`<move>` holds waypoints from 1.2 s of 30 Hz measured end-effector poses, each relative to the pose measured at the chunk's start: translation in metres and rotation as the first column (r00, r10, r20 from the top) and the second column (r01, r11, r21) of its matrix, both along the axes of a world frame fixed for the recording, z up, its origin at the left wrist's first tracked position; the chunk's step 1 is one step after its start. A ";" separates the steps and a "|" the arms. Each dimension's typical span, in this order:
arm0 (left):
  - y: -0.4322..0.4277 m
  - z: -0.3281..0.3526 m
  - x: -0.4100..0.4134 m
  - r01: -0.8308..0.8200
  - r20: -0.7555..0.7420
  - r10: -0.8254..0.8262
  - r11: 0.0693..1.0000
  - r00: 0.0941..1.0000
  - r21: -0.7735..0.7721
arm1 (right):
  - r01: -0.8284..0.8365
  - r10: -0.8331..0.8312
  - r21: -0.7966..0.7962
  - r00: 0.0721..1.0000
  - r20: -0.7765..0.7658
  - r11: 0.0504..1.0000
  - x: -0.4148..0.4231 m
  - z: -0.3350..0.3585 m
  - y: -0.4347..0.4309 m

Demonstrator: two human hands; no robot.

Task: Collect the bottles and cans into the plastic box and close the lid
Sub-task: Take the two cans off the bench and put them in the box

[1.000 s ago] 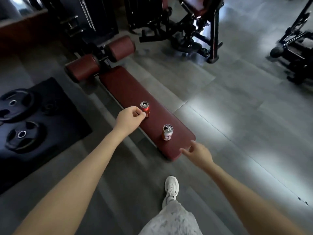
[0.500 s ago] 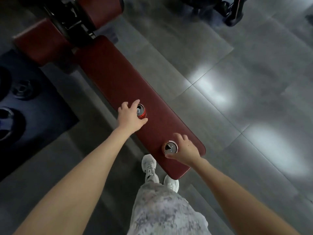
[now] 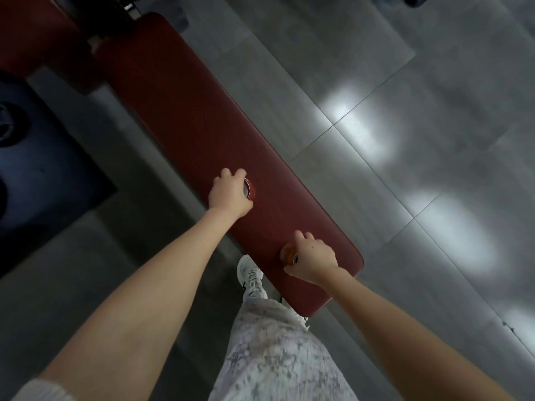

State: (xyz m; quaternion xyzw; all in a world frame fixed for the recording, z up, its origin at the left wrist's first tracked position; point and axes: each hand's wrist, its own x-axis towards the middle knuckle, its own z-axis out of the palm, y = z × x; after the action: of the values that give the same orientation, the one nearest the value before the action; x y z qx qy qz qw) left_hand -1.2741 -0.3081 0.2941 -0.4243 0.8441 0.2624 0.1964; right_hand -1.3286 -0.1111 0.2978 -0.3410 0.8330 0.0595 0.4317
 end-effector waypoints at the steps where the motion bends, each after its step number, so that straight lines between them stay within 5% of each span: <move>1: -0.001 0.004 0.003 -0.027 -0.028 0.027 1.000 0.999 0.006 | 0.027 -0.027 -0.026 1.000 0.004 0.999 -0.004 0.003 -0.002; 7: 0.000 0.064 0.045 -0.247 -0.158 0.244 0.969 0.957 0.002 | 0.066 -0.071 -0.220 0.997 -0.014 0.973 -0.021 0.045 -0.022; 14: 0.059 0.166 0.147 -0.592 -0.244 0.558 0.801 0.793 -0.093 | -0.141 0.160 -0.404 0.987 0.015 0.904 0.012 0.125 -0.035; 19: 0.137 0.235 0.250 -0.864 -0.363 0.789 0.492 0.495 -0.108 | -0.331 0.410 -0.487 0.910 0.063 0.808 0.085 0.187 -0.033; 25: 0.255 0.289 0.389 -0.982 -0.350 0.926 0.085 0.140 -0.168 | -0.569 0.709 -0.541 0.701 0.074 0.620 0.224 0.242 -0.014; 33: 0.440 0.340 0.543 -0.833 -0.375 0.848 -0.485 -0.374 -0.265 | -0.743 0.954 -0.616 0.294 0.052 0.262 0.440 0.284 0.056; 36: 0.510 0.340 0.598 -0.745 -0.449 0.720 -0.648 -0.529 -0.161 | -0.759 0.984 -0.628 0.162 0.073 0.172 0.520 0.289 0.095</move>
State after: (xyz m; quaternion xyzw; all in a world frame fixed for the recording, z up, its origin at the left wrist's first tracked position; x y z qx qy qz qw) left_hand -0.6762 0.2015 0.6338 -0.9570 0.0518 0.0858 -0.2723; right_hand -0.8084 -0.0156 0.5871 -0.8622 0.3092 0.0265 0.4004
